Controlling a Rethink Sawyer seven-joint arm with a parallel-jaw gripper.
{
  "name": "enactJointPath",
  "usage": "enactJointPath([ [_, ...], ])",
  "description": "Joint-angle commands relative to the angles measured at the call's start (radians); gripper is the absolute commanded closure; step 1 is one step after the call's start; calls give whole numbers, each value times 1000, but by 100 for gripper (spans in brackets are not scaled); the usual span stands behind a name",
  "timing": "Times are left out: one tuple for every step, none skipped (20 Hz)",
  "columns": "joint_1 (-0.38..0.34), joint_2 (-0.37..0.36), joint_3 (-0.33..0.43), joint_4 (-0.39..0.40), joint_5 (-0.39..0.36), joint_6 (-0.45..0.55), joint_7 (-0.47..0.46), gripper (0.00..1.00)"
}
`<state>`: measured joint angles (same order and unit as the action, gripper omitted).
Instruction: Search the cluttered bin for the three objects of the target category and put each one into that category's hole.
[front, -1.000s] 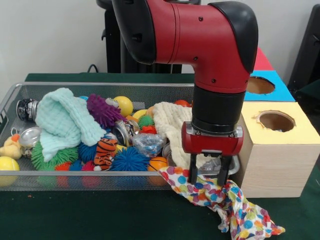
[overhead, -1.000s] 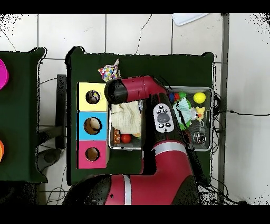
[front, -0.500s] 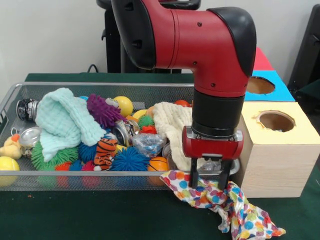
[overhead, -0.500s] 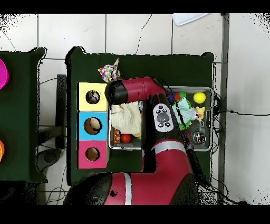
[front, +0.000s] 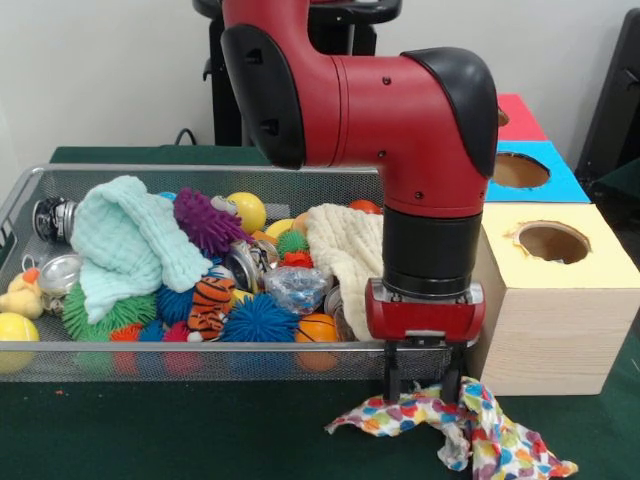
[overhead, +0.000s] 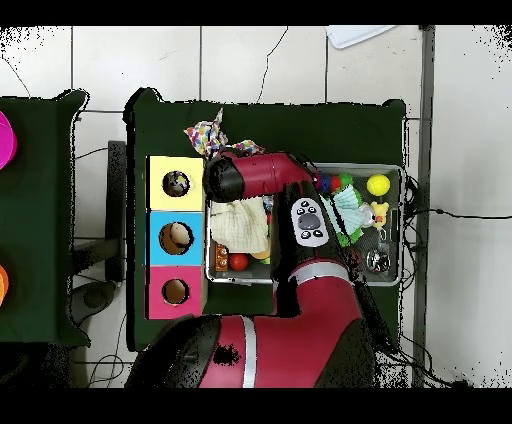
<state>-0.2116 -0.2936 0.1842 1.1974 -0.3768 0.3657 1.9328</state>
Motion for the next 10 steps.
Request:
enactJointPath([
  [-35,65,61,80,-29,-22,-3,0],
  [-33,65,56,81,-25,-33,11,100],
  [-34,64,59,81,-27,-31,3,100],
  [-34,63,61,81,-30,-29,-4,100],
  [-35,62,63,81,-33,-27,-12,100],
  [-34,61,66,81,-35,-21,-22,100],
  [-33,61,63,81,-31,-23,-12,100],
  [-32,61,62,81,-31,-22,-12,100],
  [-31,61,62,80,-32,-19,-14,100],
  [-31,60,63,80,-32,-17,-15,100],
])
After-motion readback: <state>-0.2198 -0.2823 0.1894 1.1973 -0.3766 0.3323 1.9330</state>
